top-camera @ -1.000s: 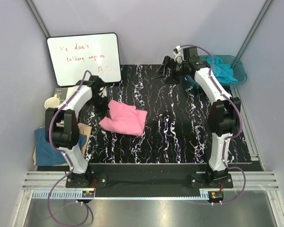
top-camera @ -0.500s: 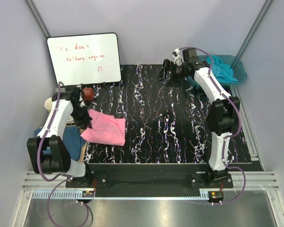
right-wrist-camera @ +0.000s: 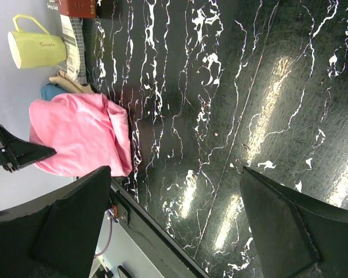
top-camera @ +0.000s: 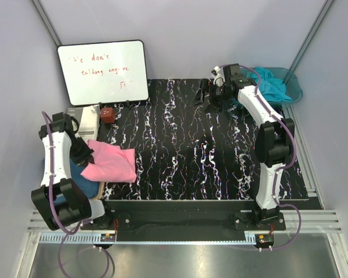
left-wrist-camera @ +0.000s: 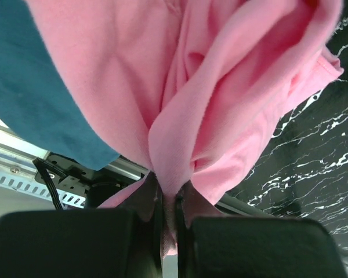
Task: Fold and stack the t-shirts
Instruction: Neatly place the folded tshirt to the corner
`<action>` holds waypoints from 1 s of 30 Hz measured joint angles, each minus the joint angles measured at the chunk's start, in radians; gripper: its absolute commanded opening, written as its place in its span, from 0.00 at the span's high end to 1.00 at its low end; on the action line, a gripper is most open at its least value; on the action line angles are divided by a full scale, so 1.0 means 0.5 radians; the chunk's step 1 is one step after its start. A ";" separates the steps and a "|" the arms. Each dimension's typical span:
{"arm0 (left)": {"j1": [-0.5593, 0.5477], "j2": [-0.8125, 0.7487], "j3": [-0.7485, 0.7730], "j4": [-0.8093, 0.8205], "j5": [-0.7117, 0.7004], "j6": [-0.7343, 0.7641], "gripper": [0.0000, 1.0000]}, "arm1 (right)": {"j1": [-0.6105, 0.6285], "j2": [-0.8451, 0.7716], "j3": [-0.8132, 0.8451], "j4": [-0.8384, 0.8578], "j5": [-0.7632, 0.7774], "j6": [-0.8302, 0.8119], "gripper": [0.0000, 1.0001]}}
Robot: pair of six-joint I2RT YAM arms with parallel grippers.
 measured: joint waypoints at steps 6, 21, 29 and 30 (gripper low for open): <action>0.180 -0.074 -0.072 -0.005 -0.002 -0.004 1.00 | 0.000 -0.003 0.000 0.000 -0.002 0.002 0.00; 0.723 -0.148 0.079 0.031 -0.098 -0.004 1.00 | 0.000 -0.003 -0.031 0.000 -0.037 0.019 0.00; 0.900 -0.002 0.205 0.111 -0.142 0.017 1.00 | 0.000 -0.002 -0.078 0.000 -0.053 0.040 0.00; 0.931 0.026 0.206 0.130 -0.143 0.016 1.00 | 0.000 -0.002 -0.078 0.000 -0.054 0.042 0.00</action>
